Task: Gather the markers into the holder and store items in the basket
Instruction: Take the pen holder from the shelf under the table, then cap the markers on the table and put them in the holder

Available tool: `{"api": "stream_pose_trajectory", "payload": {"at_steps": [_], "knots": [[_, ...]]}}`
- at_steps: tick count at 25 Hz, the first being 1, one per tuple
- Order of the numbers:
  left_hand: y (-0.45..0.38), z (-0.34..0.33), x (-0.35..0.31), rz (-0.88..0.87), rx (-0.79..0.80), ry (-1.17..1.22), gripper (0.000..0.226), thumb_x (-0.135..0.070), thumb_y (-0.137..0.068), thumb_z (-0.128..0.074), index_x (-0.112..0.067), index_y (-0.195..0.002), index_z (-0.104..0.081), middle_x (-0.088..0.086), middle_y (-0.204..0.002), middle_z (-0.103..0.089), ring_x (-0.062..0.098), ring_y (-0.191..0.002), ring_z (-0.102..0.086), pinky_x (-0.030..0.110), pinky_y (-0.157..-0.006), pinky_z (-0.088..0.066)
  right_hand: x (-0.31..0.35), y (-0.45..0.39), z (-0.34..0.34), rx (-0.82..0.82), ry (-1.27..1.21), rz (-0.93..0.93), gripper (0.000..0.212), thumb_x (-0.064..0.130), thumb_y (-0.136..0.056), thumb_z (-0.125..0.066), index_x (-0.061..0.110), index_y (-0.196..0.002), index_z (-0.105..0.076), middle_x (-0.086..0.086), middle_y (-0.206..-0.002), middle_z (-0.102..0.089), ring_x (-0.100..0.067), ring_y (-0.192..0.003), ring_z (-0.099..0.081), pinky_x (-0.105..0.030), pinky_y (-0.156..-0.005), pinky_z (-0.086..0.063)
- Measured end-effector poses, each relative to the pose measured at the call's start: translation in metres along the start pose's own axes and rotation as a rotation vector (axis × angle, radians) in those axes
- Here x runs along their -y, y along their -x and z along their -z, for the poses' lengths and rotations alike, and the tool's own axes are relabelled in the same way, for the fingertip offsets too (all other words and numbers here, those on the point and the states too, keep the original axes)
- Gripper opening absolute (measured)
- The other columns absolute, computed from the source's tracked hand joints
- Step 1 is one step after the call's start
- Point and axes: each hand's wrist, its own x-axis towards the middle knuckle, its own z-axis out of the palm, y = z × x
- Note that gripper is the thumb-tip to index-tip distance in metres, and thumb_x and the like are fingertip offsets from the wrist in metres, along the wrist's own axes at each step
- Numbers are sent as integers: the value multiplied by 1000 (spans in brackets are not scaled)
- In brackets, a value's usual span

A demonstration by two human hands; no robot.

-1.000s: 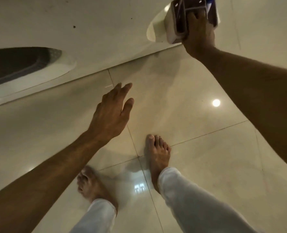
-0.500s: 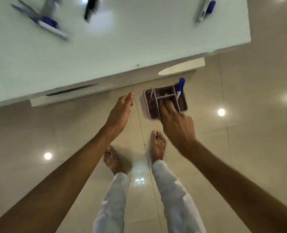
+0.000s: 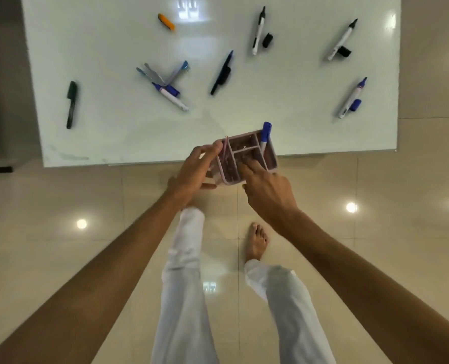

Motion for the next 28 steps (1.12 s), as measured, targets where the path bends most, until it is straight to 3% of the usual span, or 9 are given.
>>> {"api": "stream_pose_trajectory", "payload": {"at_steps": [3, 6, 8, 11, 14, 17, 22, 25, 28], "knots": [[-10, 63, 16, -14, -110, -65, 51, -75, -88, -59, -42, -126, -64, 0, -116, -73, 26, -100, -75, 50, -71, -67, 27, -25, 8, 95, 16, 108, 54, 15, -101, -61, 23, -152, -46, -3, -162, -48, -29, -83, -74, -40, -63, -63], [-22, 136, 29, -44, -125, -164, 38, -57, -98, -54, -44, -133, -61, -3, -118, -72, 23, -102, -74, 36, -66, -63, 56, -48, 19, 49, -90, 59, 35, 26, -104, -59, 23, -138, -62, 0, -139, -68, -22, -86, -74, -35, -69, -60], [-22, 182, 34, -37, -93, -223, 42, -55, -97, -46, -46, -136, -57, -1, -120, -70, 20, -102, -71, 36, -65, -61, 77, -66, 24, -7, -196, -30, 28, 28, -103, -62, 23, -130, -69, 2, -128, -73, -16, -77, -72, -31, -72, -58], [-21, 243, 41, -31, -79, -269, 43, -47, -104, -44, -41, -145, -52, -2, -116, -67, 9, -94, -65, 36, -81, -53, 104, -97, 30, -83, -331, -133, 18, 21, -102, -64, 21, -117, -73, 4, -118, -76, -9, -64, -71, -35, -72, -60], [-26, 290, 44, -39, -97, -281, 47, -40, -108, -49, -30, -154, -44, -4, -123, -61, 16, -108, -65, 30, -90, -45, 136, -134, 31, -76, -435, -257, 14, 15, -101, -62, 19, -107, -75, 7, -107, -77, -8, -58, -73, -37, -70, -61], [-35, 309, 38, -20, -69, -263, 57, -47, -107, -50, -27, -159, -34, 3, -134, -61, 22, -109, -64, 29, -86, -45, 158, -159, 26, 4, -496, -348, 14, 12, -100, -63, 17, -105, -76, 3, -102, -77, -13, -60, -76, -40, -71, -63], [-62, 307, 24, -3, -95, -151, 59, -51, -106, -48, -28, -158, -33, 11, -146, -61, 22, -112, -64, 28, -85, -46, 174, -185, 11, 273, -451, -450, 29, 13, -101, -65, 12, -130, -68, -6, -120, -75, -26, -98, -75, -33, -89, -57], [-77, 300, 13, -45, -102, -117, 59, -53, -108, -44, -23, -158, -36, 9, -150, -59, 26, -128, -63, 28, -96, -45, 175, -199, 1, 396, -605, -569, 46, 2, -101, -60, 9, -146, -59, -9, -148, -62, -29, -125, -65, -44, -111, -52], [-87, 291, 3, -79, -94, -127, 58, -53, -110, -38, -22, -158, -37, 6, -149, -60, 25, -130, -63, 25, -95, -44, 183, -216, -5, 462, -803, -650, 55, -6, -99, -51, 14, -150, -55, -8, -150, -59, -32, -135, -58, -52, -115, -49]]}}
